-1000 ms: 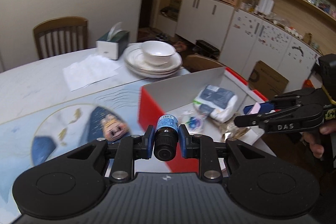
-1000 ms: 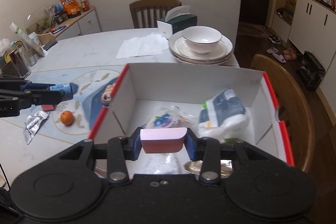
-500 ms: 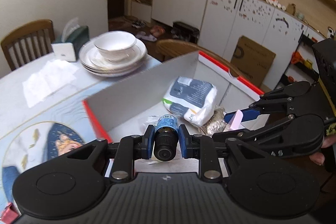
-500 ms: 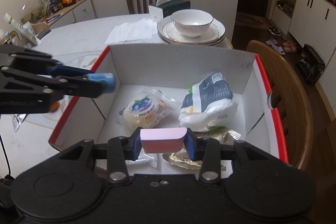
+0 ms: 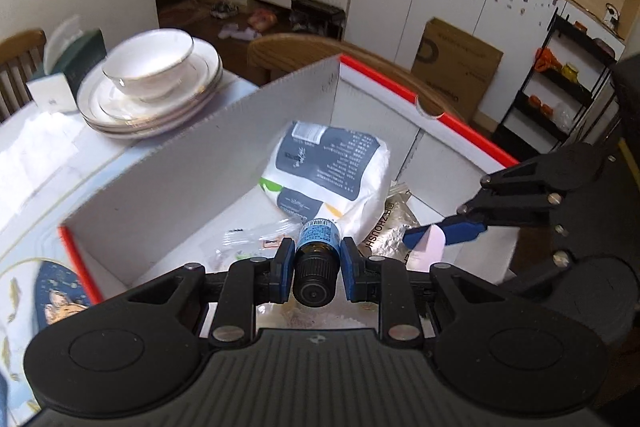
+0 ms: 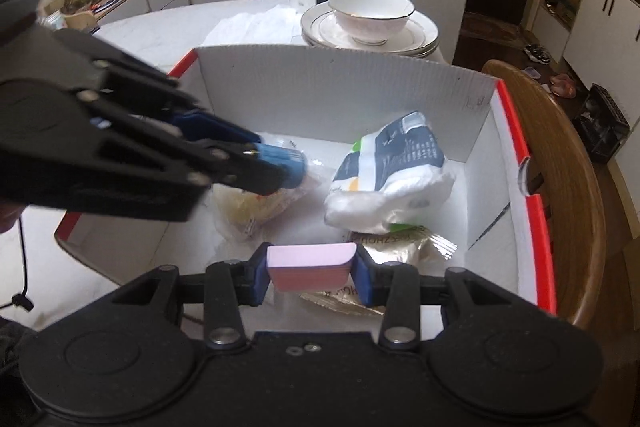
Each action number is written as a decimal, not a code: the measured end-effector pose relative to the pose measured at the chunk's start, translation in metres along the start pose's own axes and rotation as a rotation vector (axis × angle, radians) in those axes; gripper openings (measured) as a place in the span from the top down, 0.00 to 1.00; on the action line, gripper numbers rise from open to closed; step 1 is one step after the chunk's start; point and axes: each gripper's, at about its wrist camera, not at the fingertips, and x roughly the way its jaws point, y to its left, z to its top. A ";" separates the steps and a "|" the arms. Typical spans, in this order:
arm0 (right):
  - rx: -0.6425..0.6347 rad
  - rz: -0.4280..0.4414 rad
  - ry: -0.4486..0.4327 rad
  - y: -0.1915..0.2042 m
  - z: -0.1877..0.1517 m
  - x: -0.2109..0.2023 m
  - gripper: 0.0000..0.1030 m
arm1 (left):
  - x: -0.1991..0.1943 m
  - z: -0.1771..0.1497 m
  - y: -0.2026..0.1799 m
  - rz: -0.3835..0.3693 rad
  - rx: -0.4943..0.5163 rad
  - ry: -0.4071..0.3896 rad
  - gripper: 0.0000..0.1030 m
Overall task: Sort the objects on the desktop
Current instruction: 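Carry the dropper bottle and pink eraser with both grippers into the red box, then open the right gripper to drop the eraser while the left gripper releases the bottle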
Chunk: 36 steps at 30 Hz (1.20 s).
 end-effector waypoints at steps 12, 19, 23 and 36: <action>0.037 0.016 0.030 -0.008 0.001 0.015 0.61 | 0.034 0.002 0.008 -0.023 -0.010 0.133 0.78; 0.049 0.021 0.034 -0.009 0.000 0.018 0.61 | 0.046 -0.002 0.011 -0.026 -0.020 0.199 0.78; 0.050 0.026 0.039 -0.009 0.001 0.020 0.61 | 0.051 -0.004 0.012 -0.018 -0.022 0.231 0.78; 0.065 0.018 0.038 -0.010 0.000 0.020 0.60 | 0.048 -0.005 0.017 -0.007 -0.019 0.227 0.78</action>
